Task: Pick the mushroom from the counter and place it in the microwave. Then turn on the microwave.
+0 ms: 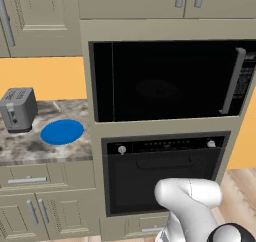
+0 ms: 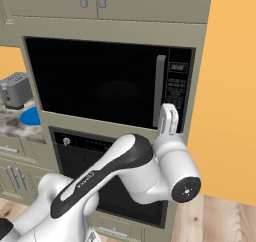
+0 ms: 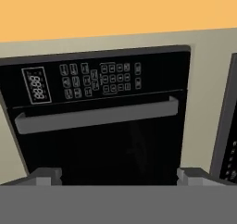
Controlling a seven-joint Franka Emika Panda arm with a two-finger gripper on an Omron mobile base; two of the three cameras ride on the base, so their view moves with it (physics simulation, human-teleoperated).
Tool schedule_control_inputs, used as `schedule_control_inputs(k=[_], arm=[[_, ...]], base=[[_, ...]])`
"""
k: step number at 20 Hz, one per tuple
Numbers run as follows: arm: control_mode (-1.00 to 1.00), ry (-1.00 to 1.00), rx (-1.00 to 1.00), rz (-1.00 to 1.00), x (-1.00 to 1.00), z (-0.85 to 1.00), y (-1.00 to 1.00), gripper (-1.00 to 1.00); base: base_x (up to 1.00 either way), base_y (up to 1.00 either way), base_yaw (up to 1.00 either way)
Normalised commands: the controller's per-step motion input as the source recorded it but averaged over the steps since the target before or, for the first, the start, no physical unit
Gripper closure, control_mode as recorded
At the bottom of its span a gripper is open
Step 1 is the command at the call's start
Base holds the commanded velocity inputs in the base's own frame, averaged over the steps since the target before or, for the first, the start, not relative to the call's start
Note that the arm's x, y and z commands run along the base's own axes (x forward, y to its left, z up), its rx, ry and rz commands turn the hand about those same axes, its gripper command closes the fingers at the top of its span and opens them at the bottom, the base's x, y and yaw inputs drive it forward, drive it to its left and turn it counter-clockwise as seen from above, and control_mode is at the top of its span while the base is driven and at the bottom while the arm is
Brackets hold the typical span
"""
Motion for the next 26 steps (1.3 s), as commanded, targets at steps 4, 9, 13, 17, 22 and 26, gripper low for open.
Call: schedule_control_inputs(k=[4, 9, 13, 17, 22, 26], arm=[[-1.0, 0.0, 0.0, 0.0, 0.01, -0.2, 0.0, -1.0], [-1.0, 0.0, 0.0, 0.0, 0.09, -0.15, 0.0, -1.0], [-1.0, 0.02, 0.0, 0.0, 0.15, -0.11, 0.0, -1.0], [-1.0, 0.03, 0.0, 0.0, 0.15, -0.12, 0.0, -1.0], [-1.0, 0.03, 0.0, 0.0, 0.15, -0.13, 0.0, -1.0], [-1.0, 0.03, 0.0, 0.0, 0.2, -0.1, 0.0, -1.0]], base=[[0.0, 0.0, 0.0], [0.0, 0.0, 0.0], [0.0, 0.0, 0.0], [0.0, 0.0, 0.0], [0.0, 0.0, 0.0], [0.0, 0.0, 0.0]])
